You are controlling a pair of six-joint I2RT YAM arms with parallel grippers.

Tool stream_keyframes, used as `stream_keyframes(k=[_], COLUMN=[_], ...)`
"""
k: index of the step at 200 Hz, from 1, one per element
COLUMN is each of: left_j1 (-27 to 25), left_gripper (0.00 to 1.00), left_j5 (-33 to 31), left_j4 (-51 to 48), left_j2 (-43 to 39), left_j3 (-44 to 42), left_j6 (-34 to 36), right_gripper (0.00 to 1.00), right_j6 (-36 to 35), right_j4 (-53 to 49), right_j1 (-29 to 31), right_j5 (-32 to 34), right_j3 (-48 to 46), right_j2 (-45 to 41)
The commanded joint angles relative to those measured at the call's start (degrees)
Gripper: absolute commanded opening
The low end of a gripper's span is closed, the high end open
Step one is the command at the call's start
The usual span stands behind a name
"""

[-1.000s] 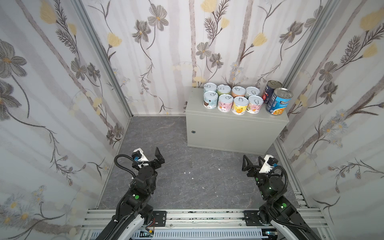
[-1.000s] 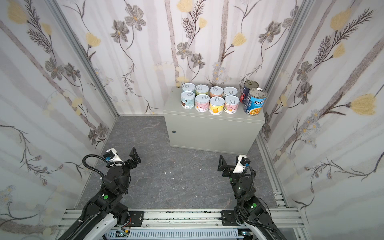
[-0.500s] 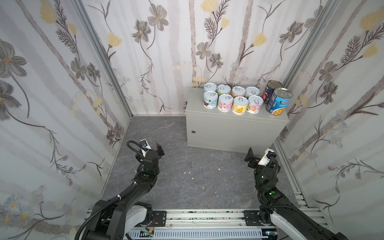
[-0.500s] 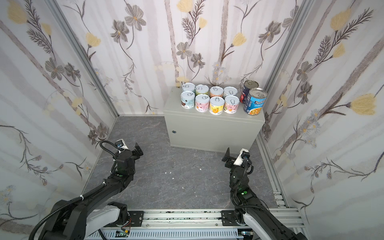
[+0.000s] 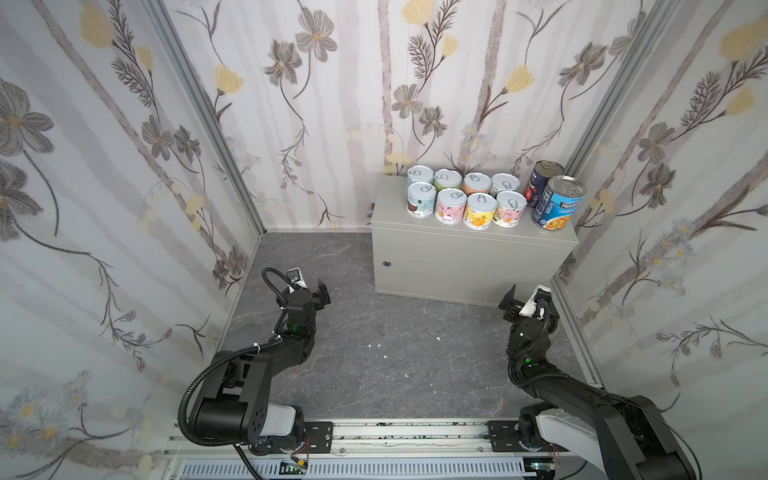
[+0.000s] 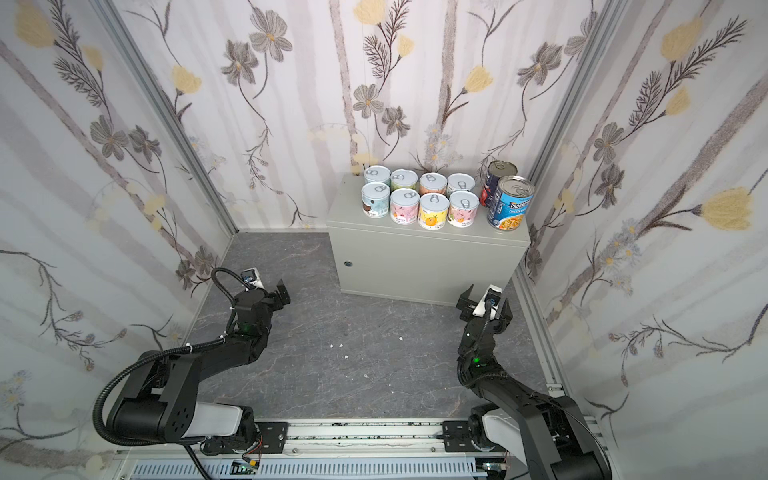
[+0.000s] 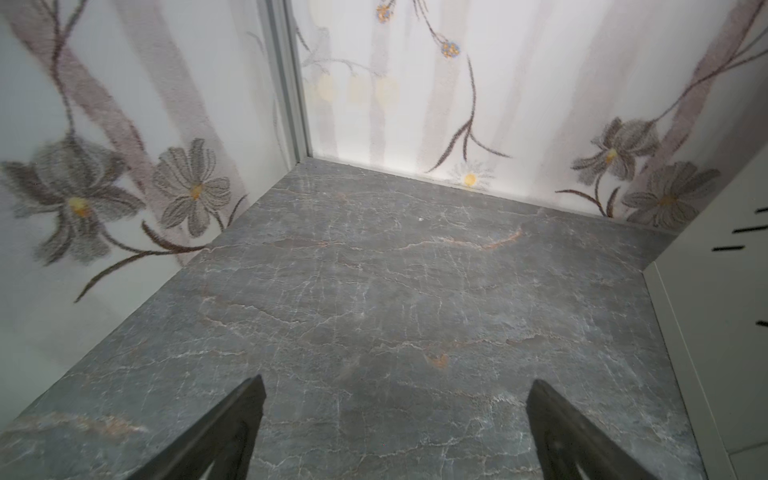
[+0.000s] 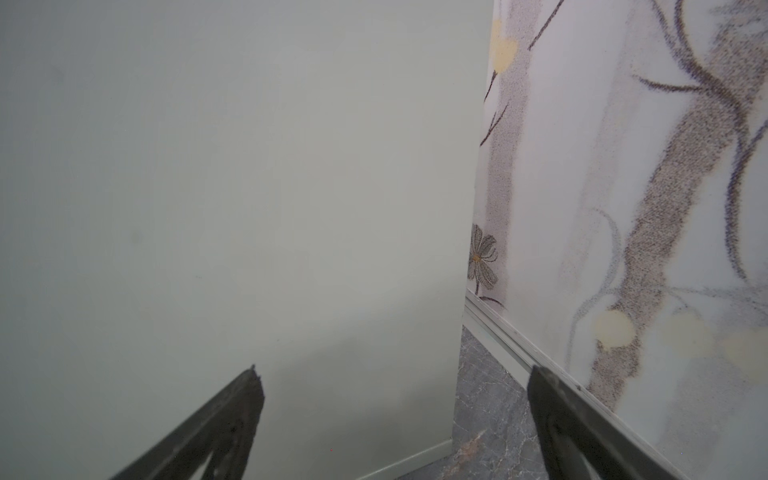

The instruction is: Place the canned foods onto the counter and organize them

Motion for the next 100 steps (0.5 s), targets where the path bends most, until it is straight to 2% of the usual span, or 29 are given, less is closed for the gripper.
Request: stream_keyframes(k=[1,53,74,100], left_j1=[0.9,2.0,3.2,4.4], left_gripper=[1.00,1.00,1.00,1.00], left_j5=[4.2,12.2,13.9,12.5], left_j4=[4.9,7.8,9.3,17.2], left_j2=[3.0,8.2,7.7,6.7], left_j3=[1.0,2.2,1.0,-3.9], left_j6=[3.7,7.5,6.5,4.4], right_gripper=[1.00,1.00,1.00,1.00], right_j6=[-3.1,-3.0,-3.2,-3.7], right_j4=[11.5,21.6,22.8,29.1], right_j1=[-0.4,-1.5,-1.5,-1.5], right_j5=[1.0,1.1,0.8,-0.1], right_j3=[-0.6,-3.7,-4.0,-6.8], right_j2=[3.0,6.9,7.5,8.4])
